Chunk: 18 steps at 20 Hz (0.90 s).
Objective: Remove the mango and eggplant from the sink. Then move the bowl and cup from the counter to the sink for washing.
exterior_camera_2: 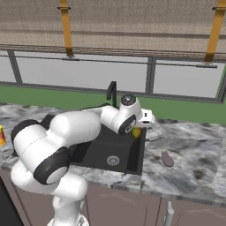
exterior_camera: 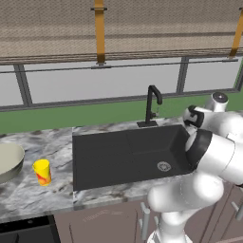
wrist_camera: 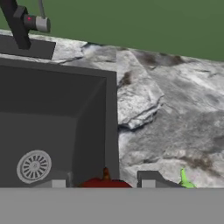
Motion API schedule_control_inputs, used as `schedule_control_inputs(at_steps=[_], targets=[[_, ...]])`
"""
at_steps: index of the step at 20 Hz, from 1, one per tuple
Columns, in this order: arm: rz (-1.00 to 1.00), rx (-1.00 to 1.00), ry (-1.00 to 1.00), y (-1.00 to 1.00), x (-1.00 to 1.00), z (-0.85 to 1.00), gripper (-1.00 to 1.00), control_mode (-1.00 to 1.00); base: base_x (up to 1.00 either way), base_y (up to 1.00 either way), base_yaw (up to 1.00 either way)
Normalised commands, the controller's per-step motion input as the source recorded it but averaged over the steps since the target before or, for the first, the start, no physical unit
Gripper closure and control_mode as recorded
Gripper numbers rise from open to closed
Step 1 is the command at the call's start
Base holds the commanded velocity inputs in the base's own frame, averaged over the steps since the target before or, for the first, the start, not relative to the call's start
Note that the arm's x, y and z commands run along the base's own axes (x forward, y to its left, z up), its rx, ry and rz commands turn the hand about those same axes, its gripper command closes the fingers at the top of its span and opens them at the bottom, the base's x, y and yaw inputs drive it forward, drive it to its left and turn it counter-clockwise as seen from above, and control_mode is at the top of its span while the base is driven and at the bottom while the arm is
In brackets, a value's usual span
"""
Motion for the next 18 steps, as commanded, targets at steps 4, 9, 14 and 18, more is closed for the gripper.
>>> schedule_control_inputs(at_steps=[4,9,14,18], targets=[[0.00,0.00,0.01,-0.40,0.28,-0.03,1.00,-1.00,0.00,0.00,0.00],[0.00,0.00,0.04,-0.42,0.21,-0.10,1.00,-1.00,0.00,0.00,0.00],[0.00,0.00,0.05,-0.39,0.17,-0.17,1.00,-1.00,0.00,0.00,0.00],[0.00,0.00,0.06,-0.33,0.21,-0.20,1.00,-1.00,0.00,0.00,0.00]])
